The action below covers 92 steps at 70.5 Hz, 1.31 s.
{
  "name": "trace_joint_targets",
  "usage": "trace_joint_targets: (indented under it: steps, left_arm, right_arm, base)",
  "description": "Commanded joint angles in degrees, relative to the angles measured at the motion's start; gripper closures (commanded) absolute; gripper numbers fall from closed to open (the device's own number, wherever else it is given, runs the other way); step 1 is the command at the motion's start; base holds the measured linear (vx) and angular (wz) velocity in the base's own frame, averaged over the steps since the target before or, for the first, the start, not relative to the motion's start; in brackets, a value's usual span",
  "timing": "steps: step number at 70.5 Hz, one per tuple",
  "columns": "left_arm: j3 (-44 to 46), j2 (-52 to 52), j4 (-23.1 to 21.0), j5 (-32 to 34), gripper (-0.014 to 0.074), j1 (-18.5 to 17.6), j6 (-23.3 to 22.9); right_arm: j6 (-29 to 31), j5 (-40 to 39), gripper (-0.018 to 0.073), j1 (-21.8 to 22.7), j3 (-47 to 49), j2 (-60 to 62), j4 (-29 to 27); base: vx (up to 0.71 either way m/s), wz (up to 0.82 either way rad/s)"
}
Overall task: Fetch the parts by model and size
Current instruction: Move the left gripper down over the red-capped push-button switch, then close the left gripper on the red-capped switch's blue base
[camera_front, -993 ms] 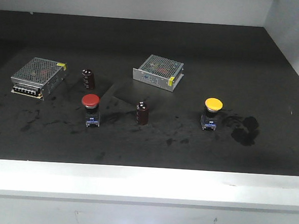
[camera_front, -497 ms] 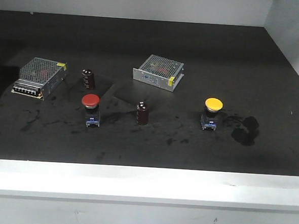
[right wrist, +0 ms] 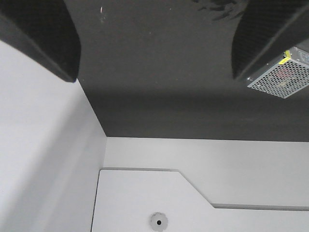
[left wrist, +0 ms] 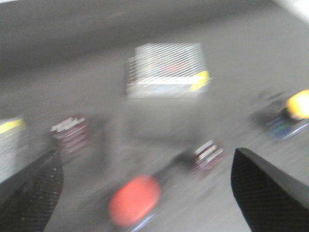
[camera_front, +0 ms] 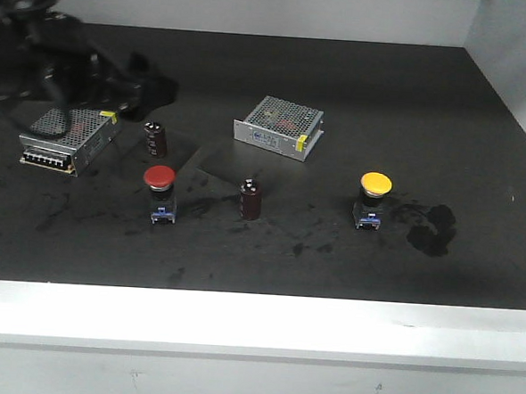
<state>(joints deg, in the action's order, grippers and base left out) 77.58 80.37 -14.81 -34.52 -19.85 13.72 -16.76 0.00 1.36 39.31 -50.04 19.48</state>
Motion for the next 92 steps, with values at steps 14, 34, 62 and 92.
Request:
trace_joint_targets:
  steps: [14,34,62,92]
  left_arm:
    - [16.4,9.8,20.9,-16.2,-0.0027,-4.0,-28.4]
    - [32.4,23.3,24.3,-36.6,-0.0012,-4.6,-32.1]
    - [33.8,31.2,21.5,-36.5,-0.0010,-4.6,-37.6]
    - [33.6,35.3,21.6,-36.5,0.0011,-4.6,-41.7]
  right_arm:
    - [0.1,-4.4,-0.0034,-0.2,1.9,0.3,0.4]
    - [0.1,-4.3,-0.0034,-1.9,1.9,-0.4,0.4]
    - [0.1,-4.0,-0.0034,-6.6,1.9,-2.8,0.4]
    - [0.1,-3.9,-0.0034,-6.6,1.9,-2.8,0.4]
  base:
    - [0.00,0.00]
    - [0.00,0.00]
    - [0.00,0.00]
    - [0.00,0.00]
